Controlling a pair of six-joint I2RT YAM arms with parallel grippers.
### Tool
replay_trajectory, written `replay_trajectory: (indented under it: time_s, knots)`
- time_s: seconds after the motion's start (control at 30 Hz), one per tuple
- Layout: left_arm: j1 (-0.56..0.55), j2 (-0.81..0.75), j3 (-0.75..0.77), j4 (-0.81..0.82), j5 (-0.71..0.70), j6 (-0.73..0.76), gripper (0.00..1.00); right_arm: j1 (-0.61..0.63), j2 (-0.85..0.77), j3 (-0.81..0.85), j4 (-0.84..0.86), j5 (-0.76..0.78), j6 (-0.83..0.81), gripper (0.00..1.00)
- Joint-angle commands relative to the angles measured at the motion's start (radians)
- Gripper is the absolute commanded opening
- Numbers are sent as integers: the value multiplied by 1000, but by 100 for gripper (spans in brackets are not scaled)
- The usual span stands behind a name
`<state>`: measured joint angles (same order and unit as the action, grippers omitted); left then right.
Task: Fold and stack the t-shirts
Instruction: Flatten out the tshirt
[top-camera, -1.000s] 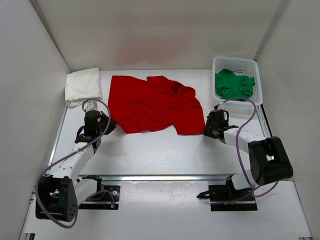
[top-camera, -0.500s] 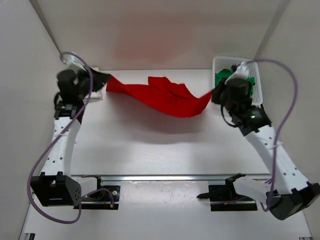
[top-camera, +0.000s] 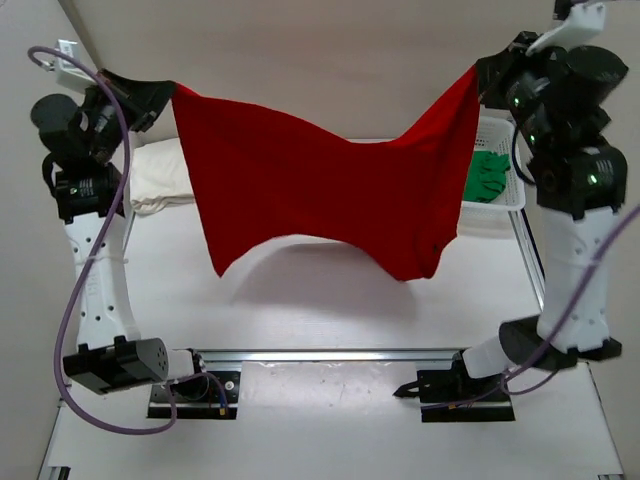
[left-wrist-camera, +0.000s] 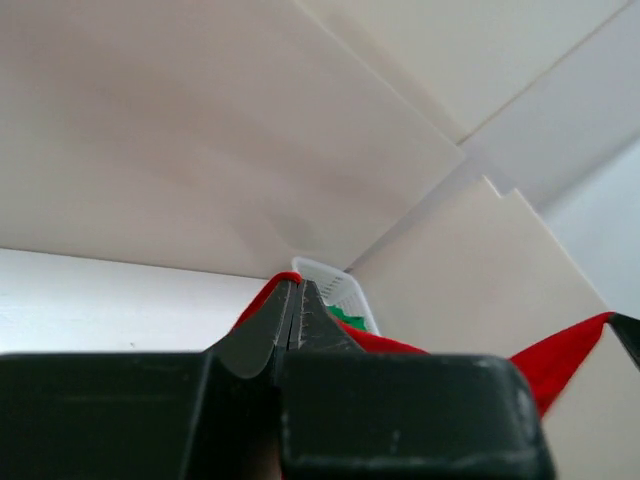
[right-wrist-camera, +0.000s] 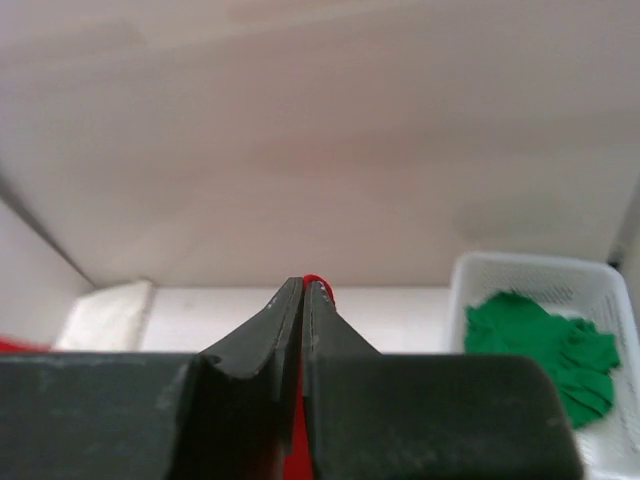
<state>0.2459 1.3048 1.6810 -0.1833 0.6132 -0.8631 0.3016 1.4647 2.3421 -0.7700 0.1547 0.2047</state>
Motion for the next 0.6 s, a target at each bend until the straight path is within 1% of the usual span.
replay_trajectory:
  time_s: [0.0,0.03,0.07,0.1,0.17,0.2,0.23,0.3,0.37,0.4,0.43,0.5,0.53,0.57]
  knots:
    - [-71,72,17,-100,-128,88,0,-128,155,-22,-1,-254,-14,0]
    - [-109,98,-16,-107,-145,99,0,-142,240,14,-41,-270,-21,0]
    - [-134,128,-59,-84,-183,110,0,-151,328,92,-69,-283,-37,0]
    - [-146,143,-79,-64,-213,114,0,-177,362,114,-72,-328,-30,0]
    - [-161,220,-121,-19,-207,102,0,-197,439,74,-3,-366,-34,0]
    - [-166,241,-118,-13,-223,104,0,-196,459,85,0,-356,-37,0]
    - [-177,281,-101,-24,-248,116,0,-203,503,129,17,-371,-39,0]
    - [-192,364,-28,-30,-273,118,0,-222,583,210,40,-385,-21,0]
    - [-197,422,50,-13,-262,89,0,-245,615,224,121,-420,18,0]
    - [-198,462,125,-21,-253,73,0,-263,606,224,144,-431,50,0]
    - [-201,484,172,-34,-262,75,0,-269,599,215,203,-441,71,0]
    - [-200,565,377,-115,-276,87,0,-300,556,212,311,-464,116,0]
    - [-192,580,416,-125,-268,75,0,-297,543,210,334,-463,128,0]
    - [-171,596,469,-116,-251,59,0,-326,519,210,372,-472,137,0]
